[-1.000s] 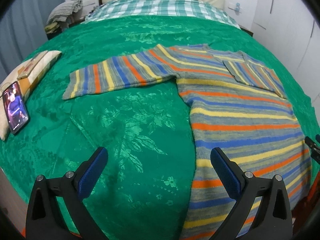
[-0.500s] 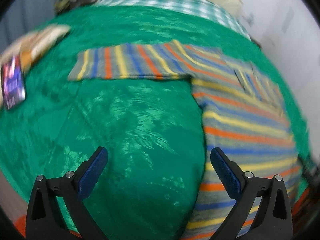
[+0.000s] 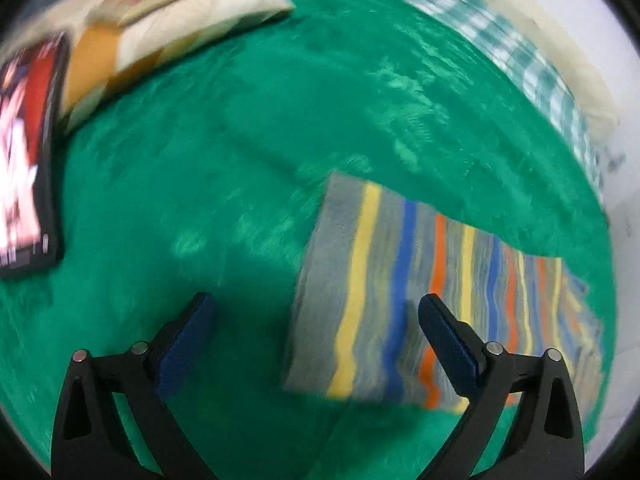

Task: Fold small clothes

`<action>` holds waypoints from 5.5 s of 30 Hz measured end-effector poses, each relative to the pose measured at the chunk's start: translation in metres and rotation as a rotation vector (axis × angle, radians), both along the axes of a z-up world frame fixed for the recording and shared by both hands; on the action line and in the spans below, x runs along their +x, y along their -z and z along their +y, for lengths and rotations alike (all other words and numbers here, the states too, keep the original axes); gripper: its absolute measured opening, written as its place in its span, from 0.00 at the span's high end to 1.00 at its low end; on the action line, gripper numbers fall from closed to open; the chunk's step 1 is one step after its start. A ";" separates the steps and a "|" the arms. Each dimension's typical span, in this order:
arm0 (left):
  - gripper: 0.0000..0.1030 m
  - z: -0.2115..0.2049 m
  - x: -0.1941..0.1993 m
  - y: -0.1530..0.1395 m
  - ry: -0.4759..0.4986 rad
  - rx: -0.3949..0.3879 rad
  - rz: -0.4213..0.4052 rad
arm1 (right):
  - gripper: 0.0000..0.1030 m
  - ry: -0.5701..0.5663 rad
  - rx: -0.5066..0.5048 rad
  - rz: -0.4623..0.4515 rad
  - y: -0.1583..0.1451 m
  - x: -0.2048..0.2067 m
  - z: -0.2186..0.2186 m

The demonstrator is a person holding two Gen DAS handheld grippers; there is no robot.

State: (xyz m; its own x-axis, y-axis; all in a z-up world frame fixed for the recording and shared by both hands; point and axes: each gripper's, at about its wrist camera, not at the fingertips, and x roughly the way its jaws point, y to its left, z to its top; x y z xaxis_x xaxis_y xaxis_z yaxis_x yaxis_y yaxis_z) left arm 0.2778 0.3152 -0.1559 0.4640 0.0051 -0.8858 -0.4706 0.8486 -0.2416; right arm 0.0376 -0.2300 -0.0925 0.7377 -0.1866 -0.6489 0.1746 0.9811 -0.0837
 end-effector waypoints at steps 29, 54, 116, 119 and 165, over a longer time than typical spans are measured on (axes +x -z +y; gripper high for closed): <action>0.23 -0.333 -0.026 -0.078 0.721 0.068 -0.177 | 0.23 0.142 0.231 -0.020 -0.005 -0.020 -0.067; 0.11 -0.239 -0.132 0.004 0.504 0.222 -0.190 | 0.49 -0.159 0.751 0.381 0.045 0.280 0.005; 0.35 -0.249 -0.224 0.012 0.647 0.134 0.229 | 0.63 -0.333 0.465 0.799 0.073 -0.012 -0.034; 0.83 -0.255 -0.227 0.011 0.678 0.156 0.267 | 0.93 -0.358 0.483 0.831 0.077 -0.013 -0.029; 0.97 -0.270 -0.044 -0.031 0.716 0.025 0.042 | 0.97 -0.250 0.554 0.454 0.035 0.184 -0.076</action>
